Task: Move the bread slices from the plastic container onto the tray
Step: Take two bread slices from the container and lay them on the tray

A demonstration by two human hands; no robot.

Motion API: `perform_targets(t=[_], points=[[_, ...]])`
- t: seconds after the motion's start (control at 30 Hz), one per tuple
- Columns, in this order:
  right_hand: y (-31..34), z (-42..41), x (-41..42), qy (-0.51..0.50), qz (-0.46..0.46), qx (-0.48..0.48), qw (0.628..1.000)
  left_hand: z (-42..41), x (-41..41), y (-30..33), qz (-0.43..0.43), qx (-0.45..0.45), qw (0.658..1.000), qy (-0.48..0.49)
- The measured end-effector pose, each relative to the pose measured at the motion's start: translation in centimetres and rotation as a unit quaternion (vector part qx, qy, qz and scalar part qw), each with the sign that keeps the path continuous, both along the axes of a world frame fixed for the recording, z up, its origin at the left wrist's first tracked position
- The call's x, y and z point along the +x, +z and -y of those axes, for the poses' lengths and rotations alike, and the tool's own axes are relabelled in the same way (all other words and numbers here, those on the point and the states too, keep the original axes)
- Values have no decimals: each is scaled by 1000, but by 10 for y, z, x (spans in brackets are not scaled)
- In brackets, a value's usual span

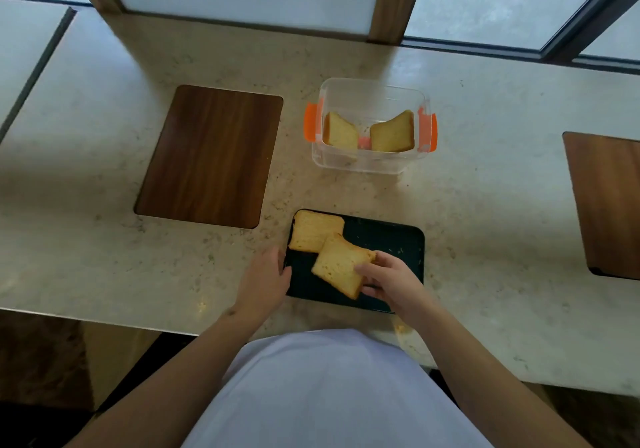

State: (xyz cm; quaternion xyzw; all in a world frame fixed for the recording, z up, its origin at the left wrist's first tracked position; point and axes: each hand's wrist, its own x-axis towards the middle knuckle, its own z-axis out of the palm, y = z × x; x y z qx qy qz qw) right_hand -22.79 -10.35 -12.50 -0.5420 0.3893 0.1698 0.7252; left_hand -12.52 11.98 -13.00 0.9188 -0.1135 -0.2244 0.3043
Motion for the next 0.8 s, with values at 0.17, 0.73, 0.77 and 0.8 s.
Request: perform_targets(t=[0.17, 0.73, 0.77, 0.8], points=[[2, -1, 5, 31, -16, 28, 999, 0, 0, -8, -22, -17, 999, 16], [-27, -6, 14, 287, -88, -284, 911, 4, 14, -18, -60, 73, 995, -22], [-26, -7, 14, 291, -86, -312, 900, 4, 14, -18, -65, 71, 995, -19], [-25, -8, 15, 287, -81, -334, 894, 5, 14, -18, -71, 67, 995, -17]])
